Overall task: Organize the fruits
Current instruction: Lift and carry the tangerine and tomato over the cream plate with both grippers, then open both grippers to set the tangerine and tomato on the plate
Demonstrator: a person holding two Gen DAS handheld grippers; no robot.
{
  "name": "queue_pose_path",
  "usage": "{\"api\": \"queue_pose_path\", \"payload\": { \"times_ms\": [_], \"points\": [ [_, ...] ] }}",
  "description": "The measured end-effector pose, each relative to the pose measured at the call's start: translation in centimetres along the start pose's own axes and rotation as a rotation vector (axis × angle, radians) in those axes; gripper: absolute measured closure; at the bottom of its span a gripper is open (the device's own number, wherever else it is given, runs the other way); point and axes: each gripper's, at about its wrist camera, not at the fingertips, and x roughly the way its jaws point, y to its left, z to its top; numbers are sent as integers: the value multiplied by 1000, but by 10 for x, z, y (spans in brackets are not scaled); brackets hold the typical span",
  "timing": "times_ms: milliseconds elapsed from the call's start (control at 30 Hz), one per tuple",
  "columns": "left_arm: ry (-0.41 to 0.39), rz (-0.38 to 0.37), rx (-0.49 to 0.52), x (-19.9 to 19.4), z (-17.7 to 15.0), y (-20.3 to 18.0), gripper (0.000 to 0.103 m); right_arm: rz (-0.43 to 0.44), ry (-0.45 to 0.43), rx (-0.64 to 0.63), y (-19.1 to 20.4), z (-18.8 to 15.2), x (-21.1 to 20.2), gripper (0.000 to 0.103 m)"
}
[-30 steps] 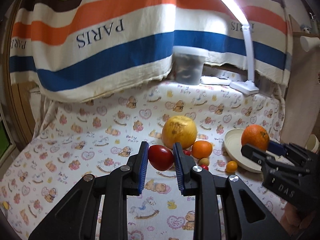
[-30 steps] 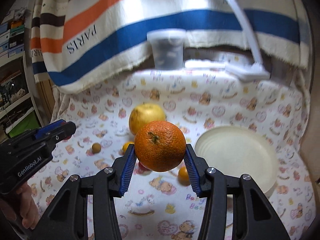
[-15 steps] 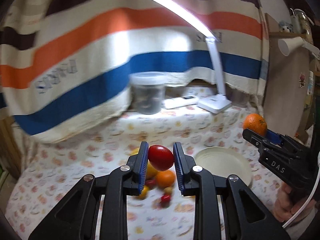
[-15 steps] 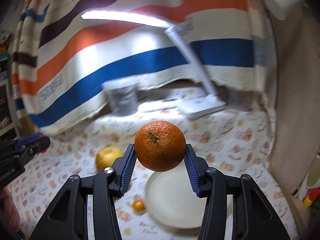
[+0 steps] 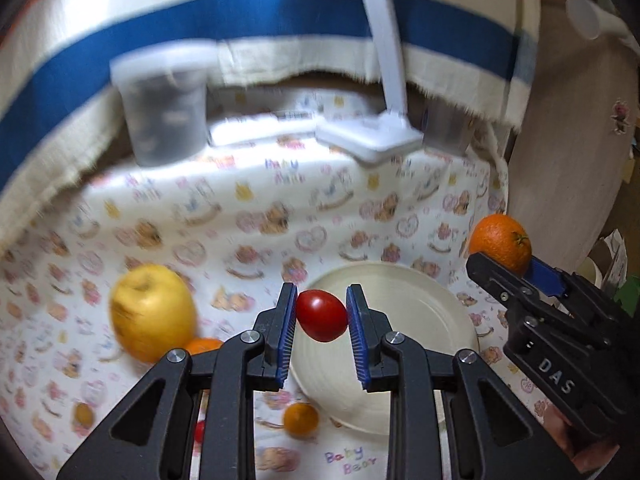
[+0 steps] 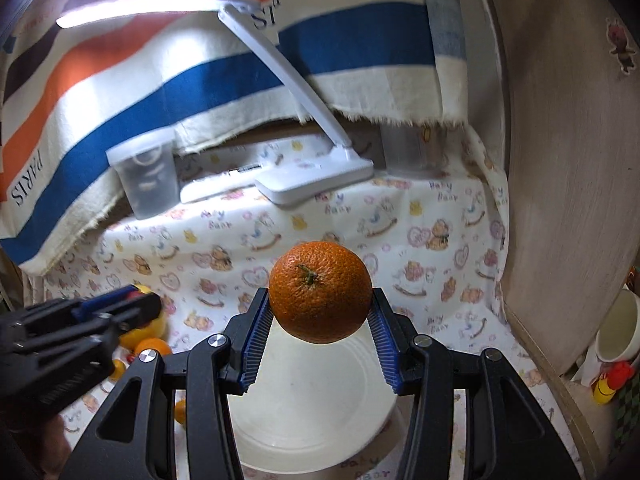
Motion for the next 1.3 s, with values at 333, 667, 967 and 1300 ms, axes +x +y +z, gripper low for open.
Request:
{"api": "queue_pose_path", "payload": {
  "times_ms": [333,667,967,1300],
  "points": [
    [127,-34,16,45,-30,2,79,-34,136,-22,-6,-18,40,53],
    [165,-26,44,55,-36,2,79,-27,272,21,-19,-32,69,53],
    [215,-52,41,64,-42,0,78,-23,348,30,-22,-38,82,53],
    [207,-35,78,65,-44,-5,76,-10,384,41,-22,-40,89,53]
  ]
}}
